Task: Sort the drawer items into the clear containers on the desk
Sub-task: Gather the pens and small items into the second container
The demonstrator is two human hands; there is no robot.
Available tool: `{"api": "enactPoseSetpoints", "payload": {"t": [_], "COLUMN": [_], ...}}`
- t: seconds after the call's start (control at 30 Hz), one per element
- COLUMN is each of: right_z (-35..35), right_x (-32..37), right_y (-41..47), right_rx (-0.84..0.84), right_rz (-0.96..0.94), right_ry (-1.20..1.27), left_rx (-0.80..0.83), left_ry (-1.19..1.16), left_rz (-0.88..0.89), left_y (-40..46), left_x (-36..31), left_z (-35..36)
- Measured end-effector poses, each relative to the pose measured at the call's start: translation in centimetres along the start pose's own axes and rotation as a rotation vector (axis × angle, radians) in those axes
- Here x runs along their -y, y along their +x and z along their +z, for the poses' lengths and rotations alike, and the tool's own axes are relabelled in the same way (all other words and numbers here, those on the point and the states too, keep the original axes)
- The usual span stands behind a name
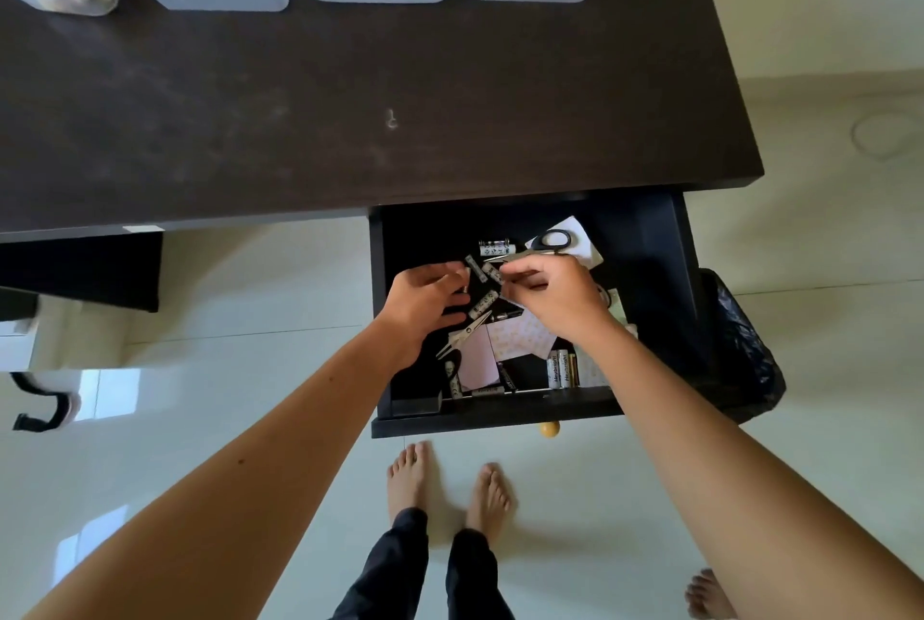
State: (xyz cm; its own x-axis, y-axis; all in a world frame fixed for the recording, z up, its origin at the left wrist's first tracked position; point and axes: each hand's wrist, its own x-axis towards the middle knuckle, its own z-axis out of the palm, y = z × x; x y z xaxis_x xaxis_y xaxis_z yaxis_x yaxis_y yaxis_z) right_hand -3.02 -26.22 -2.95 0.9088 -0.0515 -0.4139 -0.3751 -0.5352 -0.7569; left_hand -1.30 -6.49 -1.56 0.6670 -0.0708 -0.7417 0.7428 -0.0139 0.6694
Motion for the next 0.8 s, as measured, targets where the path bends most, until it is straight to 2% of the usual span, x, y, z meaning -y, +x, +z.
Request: {"api": "enactPoseSetpoints", "payload": {"t": [0.1,0.27,0.5,0.8], "right_z": [0.8,1.2,1.3,0.8], "right_x": [-0.3,-0.4,-0.7,-0.2], "right_y": [0.4,0.6,1.4,1.0], "right_rx": [-0.08,-0.114,-0.036,0.068], "right_rz": [-0.046,-0.126,-0.084,-0.146], "right_ry": [-0.091,-0.2,-0.251,-0.338], "left_rx": [-0.047,-0.033,-0.03,-0.027], "left_ry": [0.007,-0.029,-0.036,-0.054], "left_rz": [0.008,0.0,-0.018,-0.024], "left_y": [0.4,0.5,0.7,0.7], "left_x": [0.2,0.3,0.9,0.9], "left_z": [0.2,0.4,0.5,0.5]}}
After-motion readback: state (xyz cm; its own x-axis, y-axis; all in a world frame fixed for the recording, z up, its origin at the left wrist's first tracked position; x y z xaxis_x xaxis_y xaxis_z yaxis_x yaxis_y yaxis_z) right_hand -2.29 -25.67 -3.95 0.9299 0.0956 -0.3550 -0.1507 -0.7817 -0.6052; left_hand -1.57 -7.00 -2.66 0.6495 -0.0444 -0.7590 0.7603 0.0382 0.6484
